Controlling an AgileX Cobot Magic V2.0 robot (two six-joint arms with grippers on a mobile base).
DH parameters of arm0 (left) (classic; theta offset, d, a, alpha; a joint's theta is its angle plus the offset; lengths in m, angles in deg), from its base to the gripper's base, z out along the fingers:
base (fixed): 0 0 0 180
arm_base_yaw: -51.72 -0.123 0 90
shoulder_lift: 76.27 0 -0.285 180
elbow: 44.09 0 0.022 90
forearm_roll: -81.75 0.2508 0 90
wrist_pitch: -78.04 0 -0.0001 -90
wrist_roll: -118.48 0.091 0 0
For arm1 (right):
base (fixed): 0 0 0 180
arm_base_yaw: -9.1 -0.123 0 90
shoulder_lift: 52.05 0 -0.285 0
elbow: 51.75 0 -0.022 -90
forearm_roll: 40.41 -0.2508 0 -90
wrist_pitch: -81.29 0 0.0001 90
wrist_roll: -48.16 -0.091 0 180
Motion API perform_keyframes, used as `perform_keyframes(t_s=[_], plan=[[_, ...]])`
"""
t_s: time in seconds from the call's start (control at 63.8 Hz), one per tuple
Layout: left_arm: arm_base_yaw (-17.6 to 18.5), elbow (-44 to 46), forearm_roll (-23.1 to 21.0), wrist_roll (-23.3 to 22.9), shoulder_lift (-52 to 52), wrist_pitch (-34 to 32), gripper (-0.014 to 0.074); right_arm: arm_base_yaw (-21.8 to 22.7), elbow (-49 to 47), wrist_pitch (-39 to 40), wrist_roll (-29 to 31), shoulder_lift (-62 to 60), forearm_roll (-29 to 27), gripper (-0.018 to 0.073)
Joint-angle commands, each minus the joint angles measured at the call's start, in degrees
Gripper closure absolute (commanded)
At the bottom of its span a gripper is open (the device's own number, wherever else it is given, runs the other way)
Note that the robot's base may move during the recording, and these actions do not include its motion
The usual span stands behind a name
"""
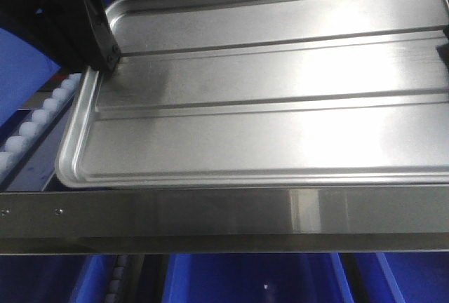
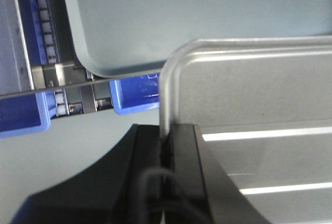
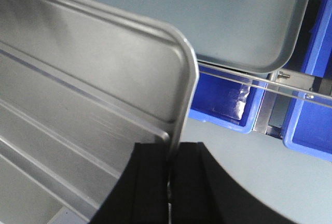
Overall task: Grab silver tray and stack on right shelf
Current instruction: 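Lower the held tray with both grippers onto the tray on the shelf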
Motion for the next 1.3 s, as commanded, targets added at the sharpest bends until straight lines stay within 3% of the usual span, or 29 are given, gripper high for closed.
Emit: perform_keyframes(t_s=[0.0, 0.188, 0.266, 0.423, 0.705, 0.956, 1.144, 1.222, 1.285], plan=[[-1.67, 4.1, 3.53, 0.71, -1.5, -2.89, 0.0689, 0.72, -4.12, 1.31, 1.29, 1.09, 1.99, 0.0501], [-6.53, 10.21, 4.08, 1.67, 0.43, -3.79, 0.0689, 3.92, -12.54, -1.2, 1.29, 8.16, 7.81, 0.0501], [-7.91, 13.06, 4.08, 4.72, 3.08, -3.92, 0.0689, 6.4, -16.67, -1.42, 1.29, 11.95, 7.87, 0.0501], [-10.48, 18.48, 4.37, 5.72, 10.47, -4.51, 0.0689, 10.05, -23.17, -1.4, 3.08, 21.42, 7.87, 0.0501], [-15.71, 20.97, 3.89, 5.72, 22.23, -7.65, 0.0689, 10.92, -28.98, 1.85, 4.66, 37.79, 8.51, 0.0501], [-19.13, 20.97, 3.75, 5.84, 28.76, -10.92, 0.0689, 10.92, -29.28, 6.2, 4.66, 44.37, 8.91, 0.0501], [-19.28, 21.1, -0.3, 11.07, 29.65, -14.87, 0.0686, 10.94, -29.44, 6.24, 4.66, 44.46, 9.02, 0.0499], [-19.28, 21.23, -1.18, 11.49, 29.65, -15.27, 0.0636, 10.94, -29.72, 5.81, 4.66, 44.46, 9.02, 0.0498], [-19.28, 21.23, -1.27, 11.49, 29.65, -15.26, 0.0522, 10.94, -30.19, 5.16, 4.66, 44.46, 9.02, 0.0452]])
